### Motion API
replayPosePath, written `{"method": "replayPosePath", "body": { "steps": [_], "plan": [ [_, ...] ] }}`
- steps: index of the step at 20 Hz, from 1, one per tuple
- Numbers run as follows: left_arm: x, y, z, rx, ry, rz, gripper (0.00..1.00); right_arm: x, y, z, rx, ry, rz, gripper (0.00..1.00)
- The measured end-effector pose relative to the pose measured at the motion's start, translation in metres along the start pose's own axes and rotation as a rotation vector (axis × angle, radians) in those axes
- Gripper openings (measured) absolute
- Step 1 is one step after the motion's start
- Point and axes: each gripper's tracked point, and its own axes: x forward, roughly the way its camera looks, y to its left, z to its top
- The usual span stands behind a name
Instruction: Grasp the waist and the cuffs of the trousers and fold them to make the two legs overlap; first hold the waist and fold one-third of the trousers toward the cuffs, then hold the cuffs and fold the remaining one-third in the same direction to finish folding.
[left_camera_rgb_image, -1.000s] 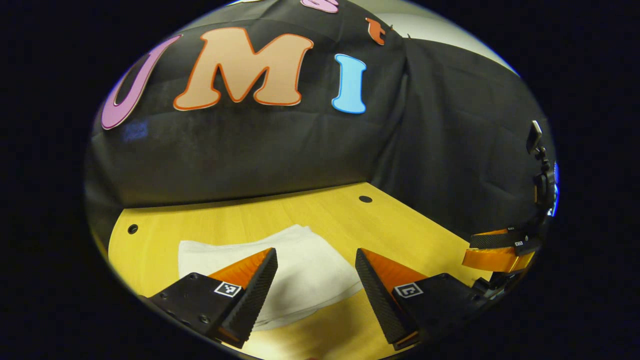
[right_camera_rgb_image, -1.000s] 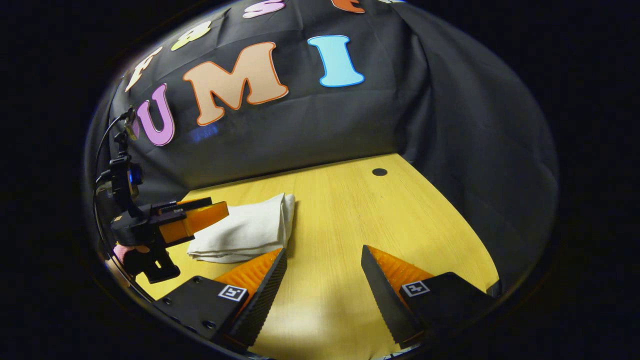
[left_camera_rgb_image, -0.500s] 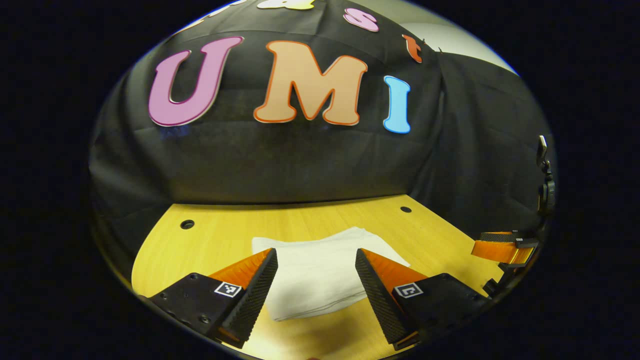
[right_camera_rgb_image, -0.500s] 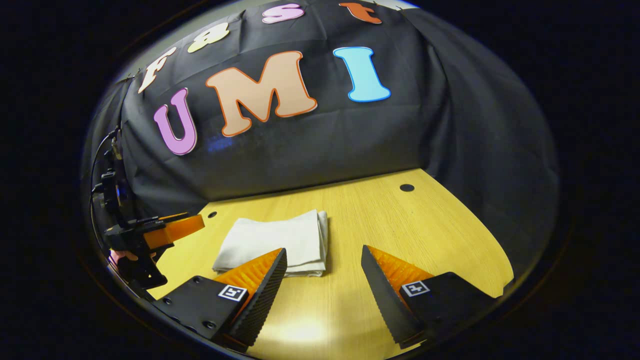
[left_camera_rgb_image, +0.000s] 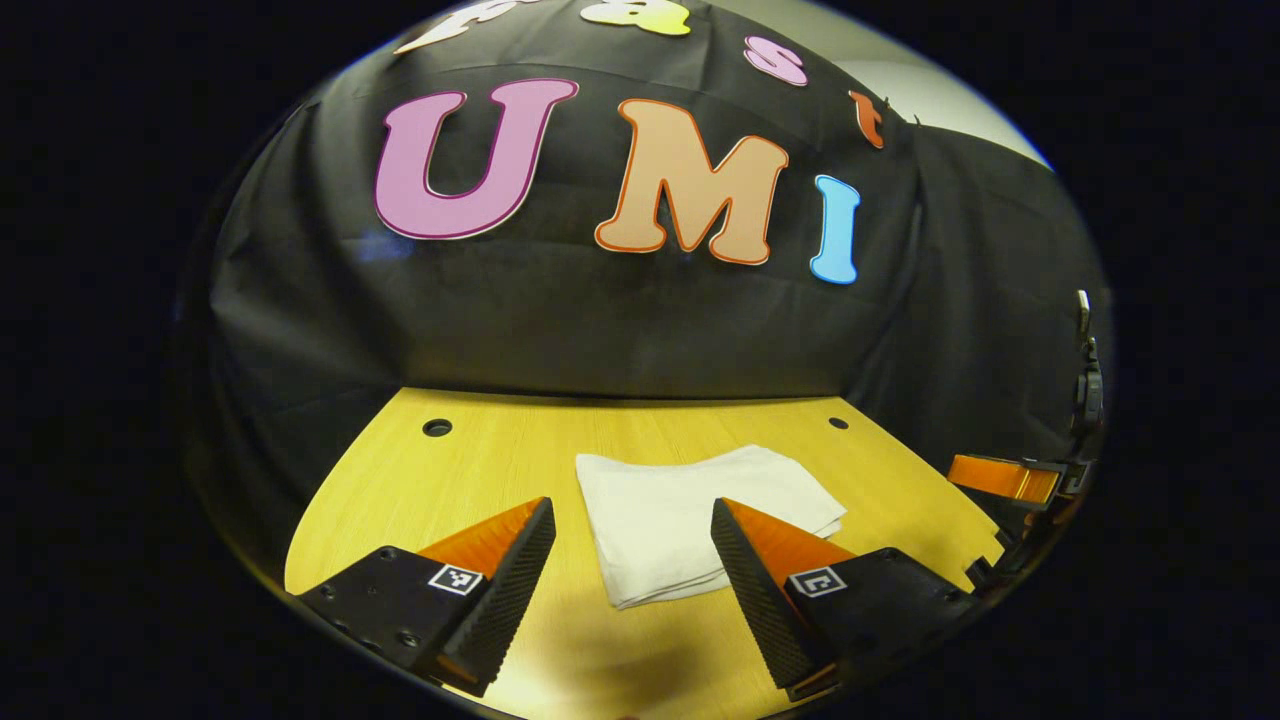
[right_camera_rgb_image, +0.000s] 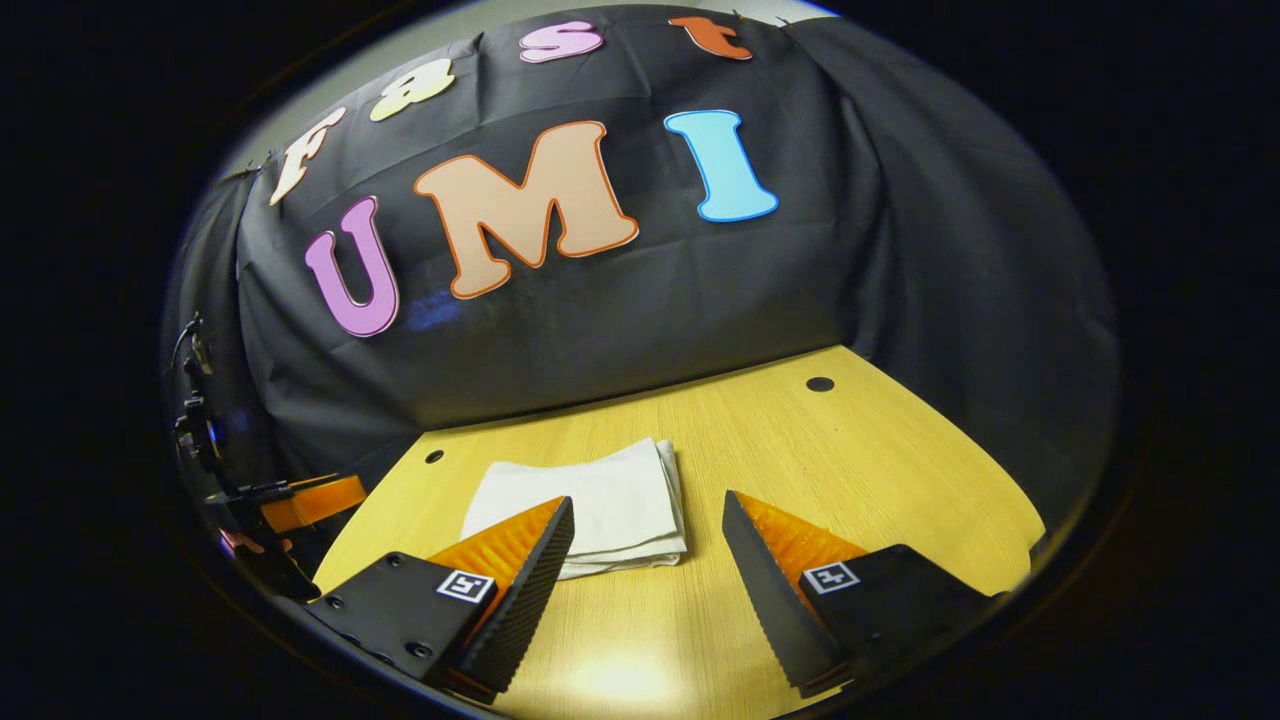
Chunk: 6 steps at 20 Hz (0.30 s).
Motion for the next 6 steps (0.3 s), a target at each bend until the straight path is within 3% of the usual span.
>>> {"method": "replayPosePath", "body": {
  "steps": [6],
  "plan": [
    [0.0091, 0.0025, -0.0033, 0.005, 0.020, -0.024, 0.95, -0.0120, -0.0106, -0.0047, -0.022, -0.001, -0.050, 0.96]
  ]
}}
